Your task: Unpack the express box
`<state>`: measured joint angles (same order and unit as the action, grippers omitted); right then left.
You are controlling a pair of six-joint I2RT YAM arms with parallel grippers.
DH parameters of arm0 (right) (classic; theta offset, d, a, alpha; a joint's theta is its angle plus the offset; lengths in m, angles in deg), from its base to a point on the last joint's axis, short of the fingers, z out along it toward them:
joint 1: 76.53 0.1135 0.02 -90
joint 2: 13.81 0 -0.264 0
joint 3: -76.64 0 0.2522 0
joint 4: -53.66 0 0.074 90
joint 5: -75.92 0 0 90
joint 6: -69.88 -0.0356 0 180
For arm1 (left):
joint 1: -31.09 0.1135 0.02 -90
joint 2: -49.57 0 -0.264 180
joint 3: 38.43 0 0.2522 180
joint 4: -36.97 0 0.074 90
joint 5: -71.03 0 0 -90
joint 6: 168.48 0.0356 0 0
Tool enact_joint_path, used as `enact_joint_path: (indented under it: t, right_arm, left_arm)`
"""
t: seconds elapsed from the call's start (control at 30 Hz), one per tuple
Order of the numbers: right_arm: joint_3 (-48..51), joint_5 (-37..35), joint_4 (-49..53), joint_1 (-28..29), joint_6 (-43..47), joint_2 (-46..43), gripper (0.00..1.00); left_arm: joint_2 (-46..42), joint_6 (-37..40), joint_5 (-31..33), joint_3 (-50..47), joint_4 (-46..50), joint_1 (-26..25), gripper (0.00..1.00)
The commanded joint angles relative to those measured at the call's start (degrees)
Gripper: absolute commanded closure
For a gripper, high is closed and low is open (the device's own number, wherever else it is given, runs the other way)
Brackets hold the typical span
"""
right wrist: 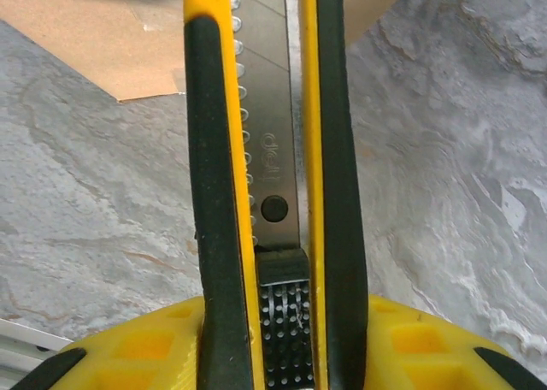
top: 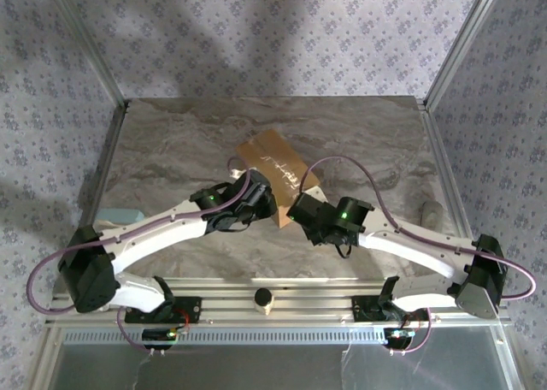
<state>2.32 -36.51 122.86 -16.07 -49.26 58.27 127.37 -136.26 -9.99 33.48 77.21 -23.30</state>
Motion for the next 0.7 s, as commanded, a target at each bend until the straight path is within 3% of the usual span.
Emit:
enact_joint_path:
  t: [0.0, 0.3, 0.67]
  right_arm:
    - [0.00, 2.39, -5.78, -0.46, 4.77, -0.29, 1.00]
    - [-0.68, 2.74, -6.96, -2.00, 7.35, 0.42, 1.00]
    - [-3.70, 2.58, -6.01, -2.06, 8.92, 3.35, 1.00]
  left_arm:
    - [-3.73, 4.31, -1.82, 1.28, 4.64, 1.58, 0.62]
    - [-6.58, 10.55, -5.36, 5.48, 4.81, 13.79, 0.60]
    - [-1.65, 13.61, -8.40, 10.73, 1.11, 17.47, 0.60]
